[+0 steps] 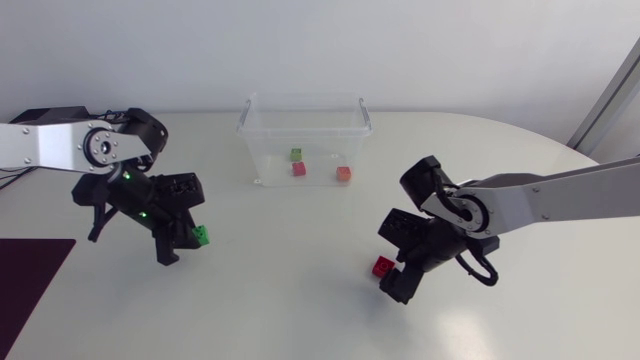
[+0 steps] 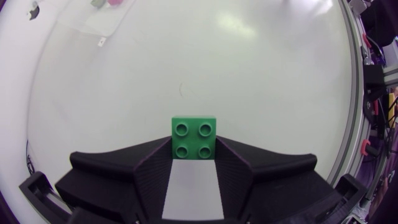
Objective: Place the duplo bricks in the container
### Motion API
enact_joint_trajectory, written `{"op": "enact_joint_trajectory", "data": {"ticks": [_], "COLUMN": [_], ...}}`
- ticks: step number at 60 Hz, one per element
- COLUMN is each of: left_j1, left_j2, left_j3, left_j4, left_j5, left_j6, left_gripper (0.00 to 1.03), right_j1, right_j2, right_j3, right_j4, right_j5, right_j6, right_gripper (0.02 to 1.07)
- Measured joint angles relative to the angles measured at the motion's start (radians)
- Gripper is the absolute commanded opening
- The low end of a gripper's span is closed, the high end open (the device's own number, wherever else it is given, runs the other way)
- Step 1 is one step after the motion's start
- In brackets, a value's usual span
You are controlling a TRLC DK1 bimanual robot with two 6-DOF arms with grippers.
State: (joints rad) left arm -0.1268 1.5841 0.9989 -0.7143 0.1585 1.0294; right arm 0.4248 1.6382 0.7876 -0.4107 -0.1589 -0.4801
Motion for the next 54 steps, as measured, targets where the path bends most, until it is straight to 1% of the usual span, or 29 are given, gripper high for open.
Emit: {"op": "enact_joint_trajectory", "data": {"ticks": [2, 6, 14, 19, 23, 25, 27, 29, 32, 34, 37, 39, 48, 54], "left_j1": [0.000, 0.000, 0.000, 0.000, 0.000, 0.000, 0.000, 0.000, 0.000, 0.000, 0.000, 0.000, 0.000, -0.001], "left_j2": [-0.008, -0.021, -0.026, -0.026, -0.026, -0.026, -0.023, -0.019, -0.012, -0.005, 0.004, 0.013, 0.054, 0.092], "left_j3": [0.012, 0.039, 0.103, 0.143, 0.174, 0.187, 0.199, 0.214, 0.233, 0.245, 0.262, 0.274, 0.335, 0.392], "left_j4": [-0.012, -0.031, -0.048, -0.048, -0.048, -0.048, -0.048, -0.047, -0.042, -0.035, -0.028, -0.022, 0.031, 0.101], "left_j5": [0.008, 0.031, 0.082, 0.109, 0.134, 0.146, 0.158, 0.168, 0.183, 0.195, 0.212, 0.229, 0.287, 0.305], "left_j6": [0.000, -0.002, -0.017, -0.035, -0.051, -0.058, -0.066, -0.074, -0.091, -0.101, -0.116, -0.128, -0.198, -0.274], "left_gripper": [0.31, 0.31, 0.31, 0.31, 0.31, 0.31, 0.31, 0.31, 0.31, 0.31, 0.31, 0.31, 0.32, 0.33], "right_j1": [0.002, 0.007, 0.012, 0.012, 0.012, 0.013, 0.014, 0.015, 0.016, 0.017, 0.019, 0.019, 0.019, 0.019], "right_j2": [0.007, 0.019, 0.037, 0.040, 0.040, 0.040, 0.041, 0.041, 0.040, 0.040, 0.040, 0.040, 0.018, -0.040], "right_j3": [0.002, 0.007, 0.018, 0.021, 0.023, 0.023, 0.023, 0.023, 0.023, 0.023, 0.022, 0.020, 0.001, -0.014], "right_j4": [0.005, 0.016, 0.023, 0.034, 0.039, 0.042, 0.047, 0.056, 0.072, 0.079, 0.079, 0.080, 0.085, 0.053], "right_j5": [0.002, 0.007, 0.008, 0.026, 0.031, 0.031, 0.031, 0.032, 0.032, 0.032, 0.029, 0.028, 0.026, 0.026], "right_j6": [0.000, 0.000, 0.000, 0.000, 0.000, 0.000, 0.000, 0.000, 0.000, 0.000, 0.000, 0.000, 0.000, 0.000], "right_gripper": [0.97, 0.93, 0.93, 0.91, 0.77, 0.65, 0.50, 0.40, 0.38, 0.31, 0.29, 0.25, 0.24, 0.24]}}
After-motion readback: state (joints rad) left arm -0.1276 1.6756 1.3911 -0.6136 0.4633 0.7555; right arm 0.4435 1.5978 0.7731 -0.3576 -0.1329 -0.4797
